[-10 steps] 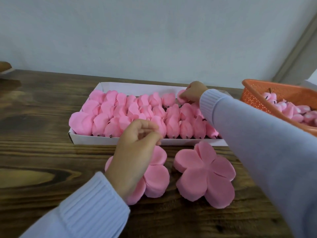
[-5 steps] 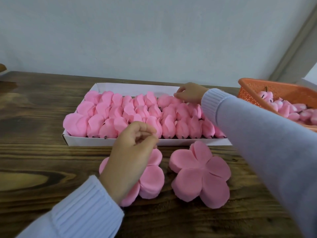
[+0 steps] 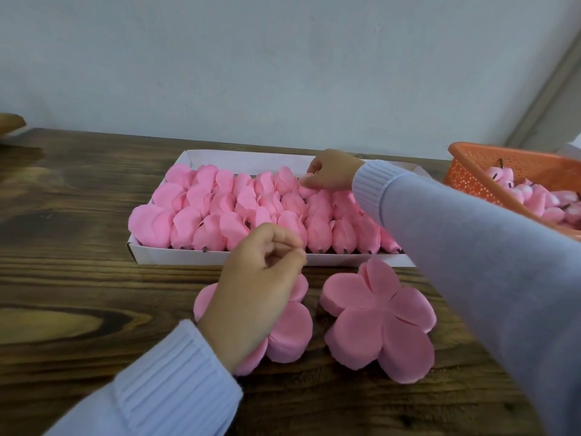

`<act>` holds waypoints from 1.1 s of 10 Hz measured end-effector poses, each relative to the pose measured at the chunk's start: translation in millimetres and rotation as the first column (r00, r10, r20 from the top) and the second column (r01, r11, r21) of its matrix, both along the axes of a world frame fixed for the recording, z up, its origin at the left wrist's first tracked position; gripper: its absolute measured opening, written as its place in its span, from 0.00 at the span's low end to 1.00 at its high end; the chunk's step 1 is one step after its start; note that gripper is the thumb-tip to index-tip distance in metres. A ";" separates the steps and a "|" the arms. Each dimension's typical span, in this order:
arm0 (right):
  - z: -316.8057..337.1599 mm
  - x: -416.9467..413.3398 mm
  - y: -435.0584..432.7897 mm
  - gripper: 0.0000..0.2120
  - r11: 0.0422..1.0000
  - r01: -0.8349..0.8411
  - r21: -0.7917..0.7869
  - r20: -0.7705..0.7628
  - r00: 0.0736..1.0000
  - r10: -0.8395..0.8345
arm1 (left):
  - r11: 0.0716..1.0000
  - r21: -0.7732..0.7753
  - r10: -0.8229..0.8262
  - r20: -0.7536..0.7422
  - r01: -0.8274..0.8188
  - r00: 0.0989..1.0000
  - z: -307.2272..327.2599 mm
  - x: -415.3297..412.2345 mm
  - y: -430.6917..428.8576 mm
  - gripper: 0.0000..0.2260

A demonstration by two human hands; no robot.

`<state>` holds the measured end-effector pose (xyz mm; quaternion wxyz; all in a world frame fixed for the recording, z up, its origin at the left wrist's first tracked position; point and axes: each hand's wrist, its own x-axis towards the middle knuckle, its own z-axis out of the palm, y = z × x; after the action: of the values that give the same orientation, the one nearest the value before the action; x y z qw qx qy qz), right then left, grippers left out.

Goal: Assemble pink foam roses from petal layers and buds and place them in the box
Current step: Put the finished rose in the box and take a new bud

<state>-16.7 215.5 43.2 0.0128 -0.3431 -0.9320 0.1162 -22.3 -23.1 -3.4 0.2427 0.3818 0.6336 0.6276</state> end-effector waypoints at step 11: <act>52.3 268.5 152.6 0.08 0.825 0.565 0.003 -0.093 0.822 -0.563 | 0.999 -0.026 -0.026 -0.105 0.024 0.994 -1.0 4.7 -2.4 0.07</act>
<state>251.8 368.1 95.5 0.0928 -0.5974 -0.7892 0.1079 -17.7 -25.5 -4.4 0.2214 0.4192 0.6484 0.5957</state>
